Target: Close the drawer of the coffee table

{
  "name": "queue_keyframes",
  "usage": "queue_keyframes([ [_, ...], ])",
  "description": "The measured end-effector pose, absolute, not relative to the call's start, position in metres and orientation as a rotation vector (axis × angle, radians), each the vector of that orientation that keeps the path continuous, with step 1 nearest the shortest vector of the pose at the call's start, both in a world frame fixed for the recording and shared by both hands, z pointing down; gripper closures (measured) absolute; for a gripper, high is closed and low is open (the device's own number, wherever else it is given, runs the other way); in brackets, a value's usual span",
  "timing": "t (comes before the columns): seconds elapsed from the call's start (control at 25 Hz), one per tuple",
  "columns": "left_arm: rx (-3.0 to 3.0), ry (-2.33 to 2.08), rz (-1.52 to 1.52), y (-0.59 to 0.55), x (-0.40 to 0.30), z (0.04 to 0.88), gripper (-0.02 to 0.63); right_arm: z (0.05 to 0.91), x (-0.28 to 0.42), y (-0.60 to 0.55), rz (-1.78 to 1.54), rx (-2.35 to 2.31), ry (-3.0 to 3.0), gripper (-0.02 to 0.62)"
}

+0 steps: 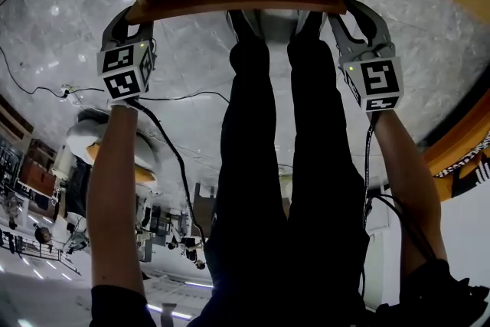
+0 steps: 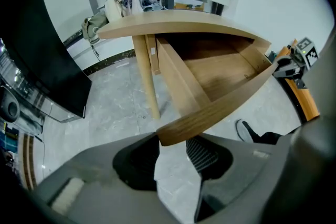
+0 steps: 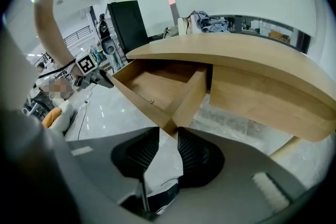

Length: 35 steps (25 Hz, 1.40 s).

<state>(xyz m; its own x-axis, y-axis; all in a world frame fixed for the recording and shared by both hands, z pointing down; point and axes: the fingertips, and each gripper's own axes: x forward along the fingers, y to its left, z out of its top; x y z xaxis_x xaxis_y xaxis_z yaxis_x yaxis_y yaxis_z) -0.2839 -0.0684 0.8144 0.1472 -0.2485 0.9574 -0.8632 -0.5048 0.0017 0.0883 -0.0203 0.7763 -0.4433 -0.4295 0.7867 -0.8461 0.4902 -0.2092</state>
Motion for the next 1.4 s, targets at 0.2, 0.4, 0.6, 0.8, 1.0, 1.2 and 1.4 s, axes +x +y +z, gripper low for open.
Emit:
queue_keyframes([
  [0.2,1.855,-1.044,1.362,-0.066,-0.282,0.817,0.44,0.779,0.09,-0.018,0.836,1.053,-2.064,0.482],
  [0.4,1.866,-1.045,1.341,-0.07,-0.283,0.809,0.44,0.769,0.09,-0.023,0.883,1.091,-2.061,0.482],
  [0.6,1.853,-1.064,1.342,-0.082,-0.281,0.803,0.44,0.765,0.092,-0.033,0.897,1.112,-2.028,0.485],
  [0.8,1.868,-1.099,1.313,-0.108,-0.277,0.805,0.44,0.767,0.097,-0.062,0.896,1.188,-2.01,0.488],
  [1.0,1.88,-1.124,1.286,-0.119,-0.272,0.805,0.44,0.766,0.102,-0.077,0.9,1.242,-2.027,0.489],
  [1.2,1.875,-1.163,1.264,-0.128,-0.272,0.805,0.44,0.766,0.103,-0.087,0.939,1.323,-2.035,0.489],
  [1.4,1.868,-1.195,1.232,-0.138,-0.267,0.801,0.44,0.763,0.109,-0.093,1.039,1.438,-2.006,0.491],
])
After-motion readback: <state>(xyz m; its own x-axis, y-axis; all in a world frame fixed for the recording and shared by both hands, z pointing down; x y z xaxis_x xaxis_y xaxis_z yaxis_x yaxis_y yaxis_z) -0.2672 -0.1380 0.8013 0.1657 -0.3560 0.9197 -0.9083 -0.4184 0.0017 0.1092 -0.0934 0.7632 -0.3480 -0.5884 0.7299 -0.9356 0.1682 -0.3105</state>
